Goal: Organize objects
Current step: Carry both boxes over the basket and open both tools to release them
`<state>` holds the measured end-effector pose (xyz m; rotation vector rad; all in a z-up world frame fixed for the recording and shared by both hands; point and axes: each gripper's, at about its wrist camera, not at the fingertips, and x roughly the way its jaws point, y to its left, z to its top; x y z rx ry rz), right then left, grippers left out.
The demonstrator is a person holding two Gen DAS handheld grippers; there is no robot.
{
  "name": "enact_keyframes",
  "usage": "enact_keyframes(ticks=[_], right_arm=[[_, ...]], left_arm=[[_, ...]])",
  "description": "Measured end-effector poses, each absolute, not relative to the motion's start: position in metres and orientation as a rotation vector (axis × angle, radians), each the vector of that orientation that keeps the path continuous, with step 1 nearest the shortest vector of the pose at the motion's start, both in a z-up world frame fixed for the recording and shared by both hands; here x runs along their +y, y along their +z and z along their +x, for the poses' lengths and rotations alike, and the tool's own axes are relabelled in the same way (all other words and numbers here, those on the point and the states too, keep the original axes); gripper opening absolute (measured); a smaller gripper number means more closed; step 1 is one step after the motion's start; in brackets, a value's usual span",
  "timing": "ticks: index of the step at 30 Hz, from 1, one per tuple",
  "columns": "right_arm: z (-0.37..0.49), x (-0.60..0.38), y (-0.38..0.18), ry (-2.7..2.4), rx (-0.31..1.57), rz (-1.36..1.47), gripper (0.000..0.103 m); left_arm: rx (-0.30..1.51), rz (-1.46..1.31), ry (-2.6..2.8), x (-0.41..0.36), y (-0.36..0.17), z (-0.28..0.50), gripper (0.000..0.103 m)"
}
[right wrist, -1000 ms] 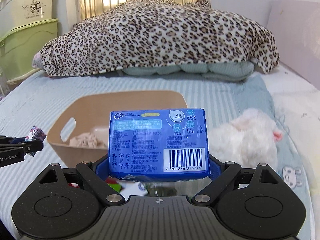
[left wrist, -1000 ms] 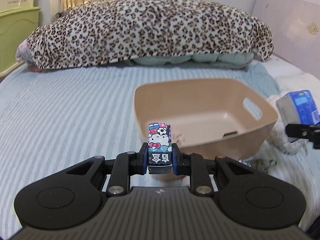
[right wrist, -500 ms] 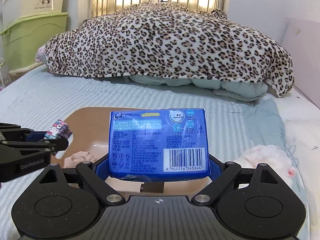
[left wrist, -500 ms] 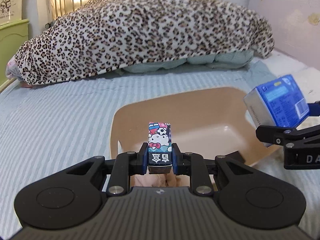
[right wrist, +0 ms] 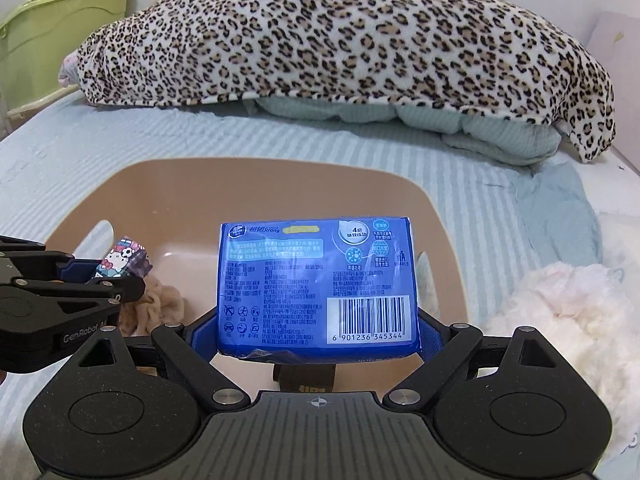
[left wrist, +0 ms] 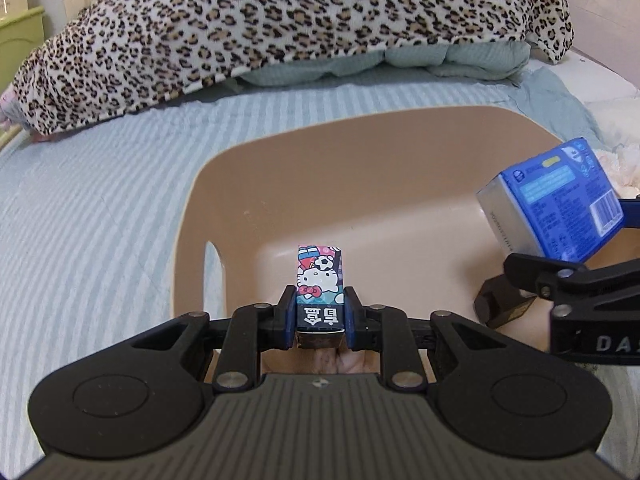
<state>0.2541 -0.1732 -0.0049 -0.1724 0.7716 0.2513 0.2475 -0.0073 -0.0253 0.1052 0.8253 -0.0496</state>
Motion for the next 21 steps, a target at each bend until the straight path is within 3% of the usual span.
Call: enact_keyframes(ticks=[1,3,5,10,21], right_arm=[[0.254,-0.172,-0.006,0.252,0.773,-0.177,0.091],[0.252,-0.171,-0.006,0.252,0.777,-0.186,0.093],[0.250,-0.171,-0.003,0.248,0.778,-0.195,0.096],[0.234,-0.179,0.013,0.234,0.745,-0.183,0.103],[0.182,-0.194,0.037,0.213,0.730,-0.151,0.103]], left_arm=[[0.826,0.110,-0.049,-0.008,-0.025,0.247,0.028],[0.825,0.114,-0.033,-0.007,-0.021,0.246,0.045],[0.808,0.095,-0.011,-0.005,-0.014,0.243,0.076],[0.773,0.049,0.033,0.002,0.007,0.233,0.079],[0.741,0.046,0.070,0.017,0.027,0.183,0.082]])
